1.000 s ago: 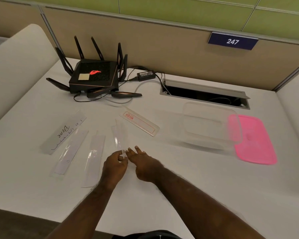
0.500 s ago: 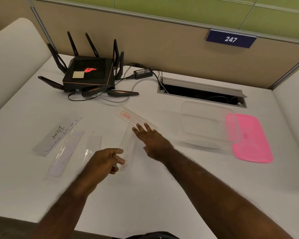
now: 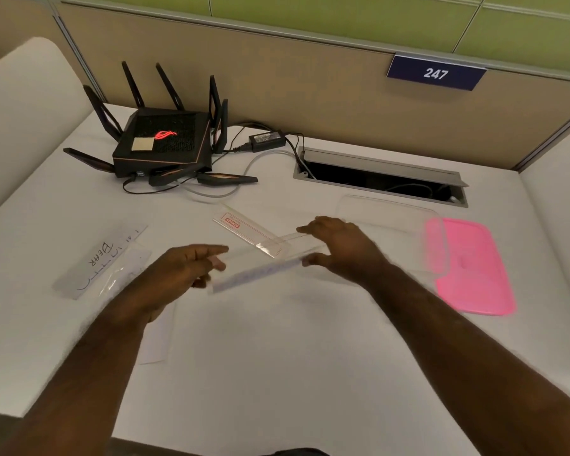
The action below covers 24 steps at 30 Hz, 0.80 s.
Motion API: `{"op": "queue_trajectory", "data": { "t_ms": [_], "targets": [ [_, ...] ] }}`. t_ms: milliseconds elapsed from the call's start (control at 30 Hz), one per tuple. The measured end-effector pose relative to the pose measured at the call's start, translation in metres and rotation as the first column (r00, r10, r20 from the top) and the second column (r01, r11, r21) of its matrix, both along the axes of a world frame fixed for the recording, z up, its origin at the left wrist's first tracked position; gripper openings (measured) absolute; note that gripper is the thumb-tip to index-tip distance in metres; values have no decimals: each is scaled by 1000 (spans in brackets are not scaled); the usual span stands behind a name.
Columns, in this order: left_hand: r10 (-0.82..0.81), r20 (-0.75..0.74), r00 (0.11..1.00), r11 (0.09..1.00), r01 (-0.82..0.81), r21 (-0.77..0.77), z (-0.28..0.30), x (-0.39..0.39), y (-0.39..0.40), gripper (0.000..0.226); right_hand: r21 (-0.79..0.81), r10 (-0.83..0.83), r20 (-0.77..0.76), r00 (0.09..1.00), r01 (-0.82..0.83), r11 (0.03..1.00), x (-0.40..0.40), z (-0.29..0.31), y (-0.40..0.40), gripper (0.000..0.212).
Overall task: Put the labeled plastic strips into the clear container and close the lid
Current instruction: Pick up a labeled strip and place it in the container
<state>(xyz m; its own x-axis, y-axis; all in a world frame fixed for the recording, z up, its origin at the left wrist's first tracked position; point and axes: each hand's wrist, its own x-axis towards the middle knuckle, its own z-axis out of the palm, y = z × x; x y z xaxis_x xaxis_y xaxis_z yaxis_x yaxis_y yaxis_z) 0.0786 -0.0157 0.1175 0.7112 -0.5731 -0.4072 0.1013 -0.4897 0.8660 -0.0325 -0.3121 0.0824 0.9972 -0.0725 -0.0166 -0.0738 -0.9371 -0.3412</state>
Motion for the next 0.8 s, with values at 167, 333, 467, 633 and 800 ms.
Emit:
{"op": "queue_trajectory", "data": {
  "t_ms": [167,333,467,633,800],
  "targets": [
    [-139,163,977,990,132,51,-1,4,-43,55,11,-134,-26,991,135,991,-24,21,-46,61],
    [-221,333,917,975,212,64,-8,6,-105,49,-2,-240,-52,969,241,971,-49,38,-92,55],
    [-327,401,856,945,308,113,-17,11,-153,45,26,-343,-49,938,345,938,-70,40,-123,50],
    [-358,461,812,933,322,159,-32,8,-202,43,32,-403,-97,910,408,912,-90,28,-154,49],
    [-425,599,679,905,303,298,-42,1,-235,42,-95,-452,-132,882,443,892,-102,15,-173,45]
  ]
}}
